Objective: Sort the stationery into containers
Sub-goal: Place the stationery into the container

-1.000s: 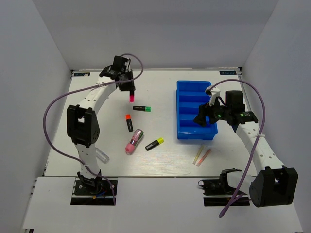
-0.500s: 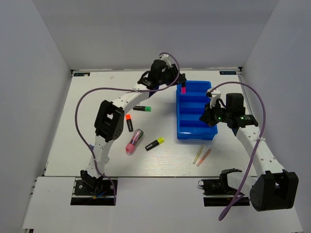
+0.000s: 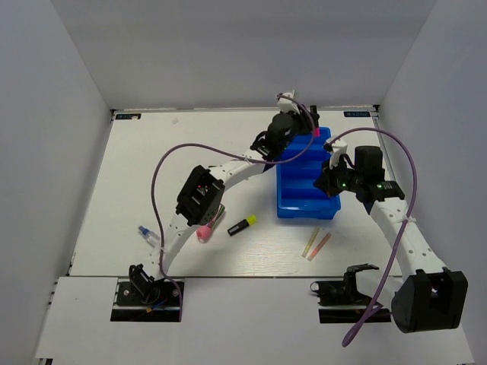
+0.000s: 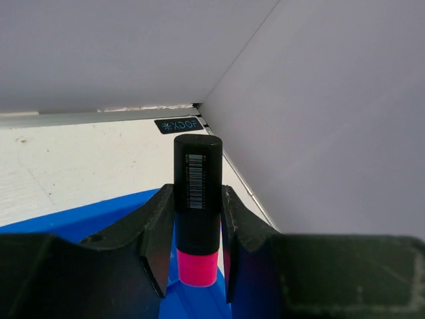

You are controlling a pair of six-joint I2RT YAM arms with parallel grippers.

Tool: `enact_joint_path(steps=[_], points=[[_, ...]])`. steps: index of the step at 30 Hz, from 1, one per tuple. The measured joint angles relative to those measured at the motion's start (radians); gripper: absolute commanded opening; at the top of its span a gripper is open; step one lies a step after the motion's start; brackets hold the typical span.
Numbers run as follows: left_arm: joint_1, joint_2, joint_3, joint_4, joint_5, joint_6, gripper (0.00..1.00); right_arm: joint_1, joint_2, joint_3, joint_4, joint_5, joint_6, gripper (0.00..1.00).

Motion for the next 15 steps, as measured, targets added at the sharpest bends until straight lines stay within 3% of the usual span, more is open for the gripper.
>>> enact_joint_path(steps=[15], points=[[-0.010, 0.057, 0.006, 0.034, -0.140, 0.248, 0.00, -0.001, -0.014, -0.003, 0.000, 0.032, -0.001, 0.00]])
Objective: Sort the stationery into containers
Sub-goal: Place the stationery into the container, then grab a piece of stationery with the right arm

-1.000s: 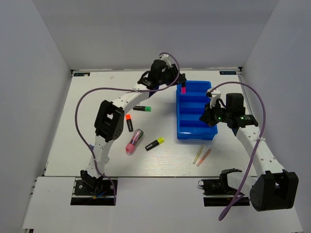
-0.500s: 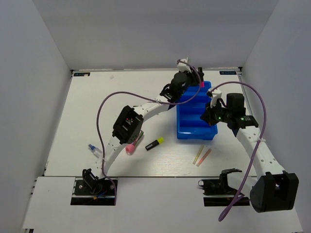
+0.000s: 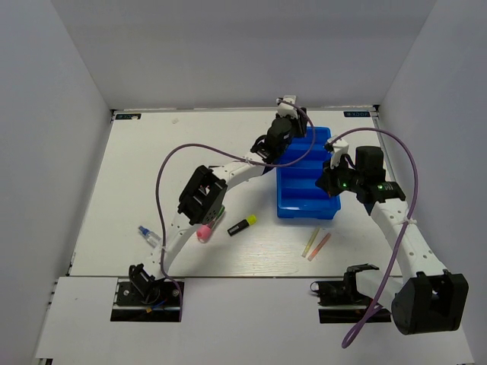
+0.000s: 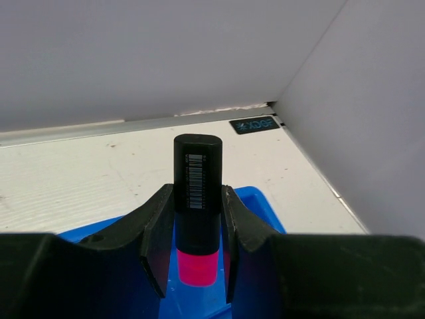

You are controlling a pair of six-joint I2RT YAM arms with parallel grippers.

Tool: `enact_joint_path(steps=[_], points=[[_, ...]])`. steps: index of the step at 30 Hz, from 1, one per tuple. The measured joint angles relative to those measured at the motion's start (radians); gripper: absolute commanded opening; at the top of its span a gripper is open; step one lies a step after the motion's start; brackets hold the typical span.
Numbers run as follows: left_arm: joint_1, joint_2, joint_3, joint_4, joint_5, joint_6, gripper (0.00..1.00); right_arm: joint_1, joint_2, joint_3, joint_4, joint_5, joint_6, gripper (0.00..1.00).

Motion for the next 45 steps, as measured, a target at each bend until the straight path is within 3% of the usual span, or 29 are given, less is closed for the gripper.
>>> enact_joint_path(steps=[11, 13, 15, 16, 19, 20, 22, 23, 25, 26, 27, 28, 29, 32, 34, 35, 37, 38, 39, 41, 42, 43, 45], points=[[0.028, 0.017, -0.054, -0.003, -0.020, 0.045, 0.00, -0.002, 0.017, 0.000, 0.002, 0.036, -0.003, 0.00], [0.031, 0.024, -0.054, -0.006, -0.023, 0.050, 0.05, -0.002, 0.020, 0.000, 0.002, 0.042, -0.003, 0.00], [0.032, 0.026, -0.053, -0.016, -0.026, 0.051, 0.21, -0.002, 0.020, 0.000, 0.002, 0.045, -0.003, 0.00], [0.033, 0.026, -0.053, -0.019, -0.028, 0.051, 0.44, -0.002, 0.020, 0.000, 0.002, 0.046, -0.003, 0.00], [0.037, 0.025, -0.053, -0.024, -0.028, 0.057, 0.77, -0.002, 0.021, 0.000, 0.002, 0.046, -0.003, 0.00], [0.037, 0.025, -0.053, -0.025, -0.026, 0.058, 0.78, -0.002, 0.021, 0.000, 0.002, 0.046, -0.004, 0.00], [0.038, 0.025, -0.053, -0.025, -0.022, 0.052, 0.78, -0.002, 0.021, 0.000, 0.002, 0.046, -0.004, 0.00], [0.038, 0.025, -0.053, -0.025, -0.018, 0.050, 0.74, -0.002, 0.021, 0.000, 0.002, 0.046, -0.004, 0.00], [0.039, 0.023, -0.054, -0.025, -0.008, 0.043, 0.47, -0.002, 0.021, 0.000, 0.002, 0.046, -0.005, 0.00], [0.039, 0.019, -0.060, -0.024, -0.002, 0.036, 0.13, -0.002, 0.021, 0.000, 0.002, 0.046, -0.006, 0.00], [0.039, 0.005, -0.083, -0.019, 0.005, 0.035, 0.01, -0.002, 0.021, 0.000, 0.002, 0.046, -0.006, 0.00], [0.038, -0.019, -0.120, -0.022, 0.010, 0.039, 0.01, -0.002, 0.021, 0.000, 0.002, 0.046, -0.006, 0.06], [0.036, -0.048, -0.160, -0.028, 0.013, 0.039, 0.01, -0.002, 0.020, 0.000, 0.002, 0.045, -0.006, 0.20], [0.028, -0.198, -0.308, -0.139, -0.006, 0.037, 0.01, -0.002, 0.021, 0.000, 0.003, 0.040, -0.004, 0.78], [0.024, -0.313, -0.330, -0.342, -0.068, -0.021, 0.01, -0.002, 0.023, 0.000, 0.000, 0.033, -0.007, 0.80], [0.025, -0.370, -0.322, -0.454, -0.088, -0.068, 0.01, -0.002, 0.028, 0.000, -0.002, 0.026, -0.011, 0.75], [0.049, -0.491, -0.309, -0.691, -0.091, -0.187, 0.22, -0.001, 0.047, 0.001, -0.006, 0.008, -0.023, 0.61], [0.077, -0.550, -0.311, -0.791, -0.073, -0.233, 0.30, 0.001, 0.058, 0.002, -0.010, -0.007, -0.043, 0.46], [0.115, -0.609, -0.328, -0.869, -0.045, -0.273, 0.45, 0.003, 0.072, 0.005, -0.019, -0.034, -0.072, 0.43], [0.221, -0.732, -0.407, -0.993, 0.011, -0.312, 0.61, 0.010, 0.109, 0.023, -0.044, -0.104, -0.168, 0.44], [0.270, -0.787, -0.472, -1.025, 0.030, -0.307, 0.82, 0.016, 0.133, 0.037, -0.055, -0.147, -0.227, 0.47], [0.320, -0.844, -0.547, -1.063, 0.041, -0.294, 0.91, 0.028, 0.161, 0.057, -0.067, -0.176, -0.280, 0.52], [0.404, -0.958, -0.713, -1.131, 0.064, -0.273, 1.00, 0.069, 0.268, 0.165, -0.141, -0.216, -0.387, 0.59]])
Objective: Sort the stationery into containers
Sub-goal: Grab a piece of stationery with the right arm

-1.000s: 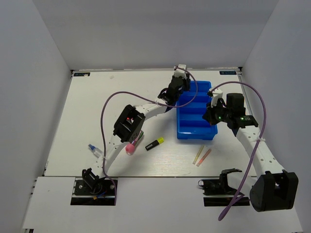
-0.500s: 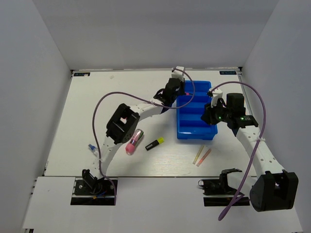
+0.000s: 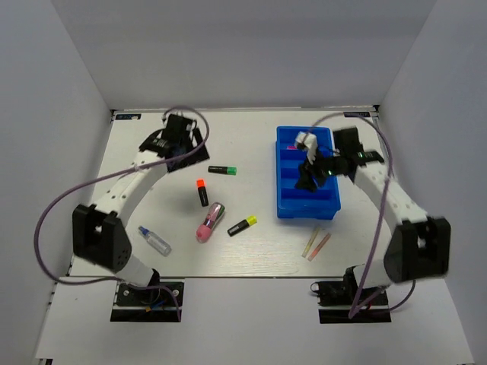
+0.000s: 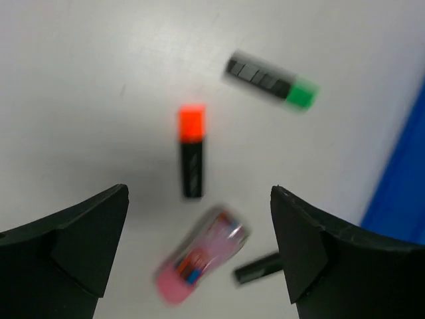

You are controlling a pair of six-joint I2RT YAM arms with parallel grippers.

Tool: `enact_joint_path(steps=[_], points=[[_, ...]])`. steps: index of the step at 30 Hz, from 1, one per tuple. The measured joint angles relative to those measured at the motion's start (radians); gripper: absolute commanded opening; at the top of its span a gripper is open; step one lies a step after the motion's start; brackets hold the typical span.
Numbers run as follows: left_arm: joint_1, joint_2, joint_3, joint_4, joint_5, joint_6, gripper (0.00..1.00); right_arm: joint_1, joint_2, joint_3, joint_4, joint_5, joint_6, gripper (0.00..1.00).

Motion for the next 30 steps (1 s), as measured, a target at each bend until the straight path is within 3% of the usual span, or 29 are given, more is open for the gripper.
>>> enact_joint_path(steps=[2, 4, 10, 14, 21, 30], points=[[0.034, -0.118, -0.171, -0.047, 0.029, 0.038, 1.00, 0.059, 0.167, 0.208, -0.078, -0.012, -0.086, 0.72], [0.047, -0.237, -0.322, -0.087, 0.060, 0.087, 1.00, 0.127, 0.335, 0.424, -0.128, 0.000, -0.138, 0.79], [0.142, -0.582, -0.600, -0.088, 0.083, 0.196, 1.00, 0.345, 0.705, 0.884, -0.171, 0.138, -0.143, 0.80], [0.195, -0.697, -0.678, -0.067, 0.049, 0.233, 1.00, 0.446, 0.917, 1.104, -0.172, 0.250, -0.105, 0.82], [0.276, -0.729, -0.702, -0.026, 0.051, 0.238, 1.00, 0.517, 1.062, 1.141, -0.114, 0.370, -0.074, 0.82], [0.320, -0.728, -0.715, -0.016, 0.103, 0.227, 1.00, 0.512, 1.101, 1.144, 0.013, 0.393, -0.064, 0.83]])
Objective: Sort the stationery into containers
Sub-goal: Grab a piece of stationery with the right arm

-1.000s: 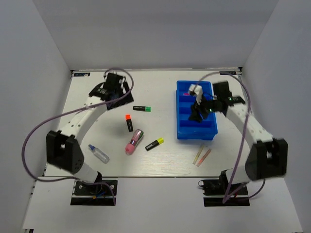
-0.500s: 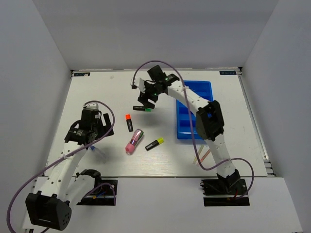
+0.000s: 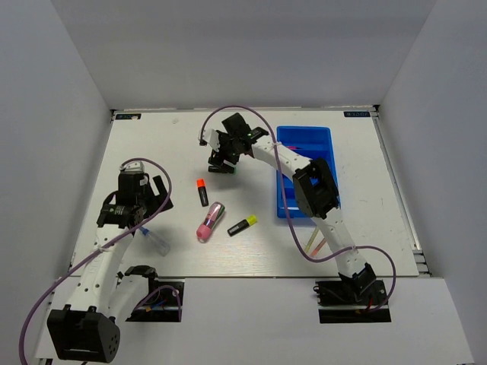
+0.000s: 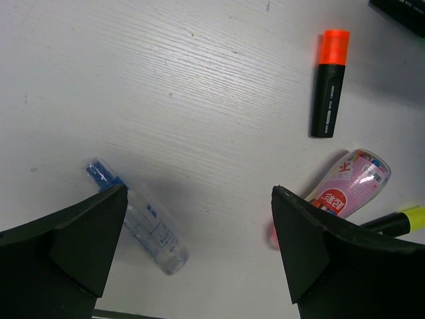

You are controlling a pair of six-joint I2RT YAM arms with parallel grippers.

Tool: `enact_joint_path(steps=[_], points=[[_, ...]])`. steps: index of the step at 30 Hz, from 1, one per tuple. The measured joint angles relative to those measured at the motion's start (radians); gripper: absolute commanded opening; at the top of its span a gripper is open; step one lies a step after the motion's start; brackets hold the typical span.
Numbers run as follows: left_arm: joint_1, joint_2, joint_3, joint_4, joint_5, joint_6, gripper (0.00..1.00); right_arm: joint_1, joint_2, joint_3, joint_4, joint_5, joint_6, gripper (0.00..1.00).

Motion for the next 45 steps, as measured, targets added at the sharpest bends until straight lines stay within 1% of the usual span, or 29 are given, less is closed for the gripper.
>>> enact_joint_path(steps=[4, 11, 17, 25, 32, 33, 34, 36, 45], points=[[0.000, 0.000, 0.000, 0.005, 0.003, 0.000, 1.00, -0.006, 0.034, 0.019, 0.029, -0.003, -0.002, 0.85], [0.003, 0.000, 0.000, 0.008, 0.009, 0.000, 1.00, -0.013, 0.078, 0.034, 0.017, -0.035, -0.027, 0.85], [0.008, 0.000, 0.000, 0.008, 0.015, 0.000, 1.00, -0.013, 0.088, 0.050, -0.019, -0.072, -0.039, 0.80], [0.008, 0.000, 0.000, 0.009, 0.016, 0.000, 1.00, -0.018, 0.088, 0.054, -0.171, -0.185, -0.084, 0.76], [0.008, 0.000, 0.000, 0.008, 0.016, 0.000, 1.00, -0.018, 0.069, 0.032, -0.209, -0.195, -0.109, 0.72], [0.008, -0.001, 0.000, 0.008, 0.017, 0.000, 1.00, -0.018, 0.061, 0.019, -0.212, -0.196, -0.108, 0.70], [0.008, -0.001, 0.000, 0.008, 0.017, 0.000, 1.00, -0.018, 0.051, 0.006, -0.216, -0.196, -0.105, 0.70], [0.008, -0.002, 0.000, 0.009, 0.017, 0.000, 1.00, -0.018, 0.040, -0.011, -0.214, -0.189, -0.083, 0.66], [0.008, -0.007, 0.000, 0.008, 0.018, 0.000, 1.00, -0.009, 0.039, -0.010, -0.172, -0.129, 0.096, 0.66]])
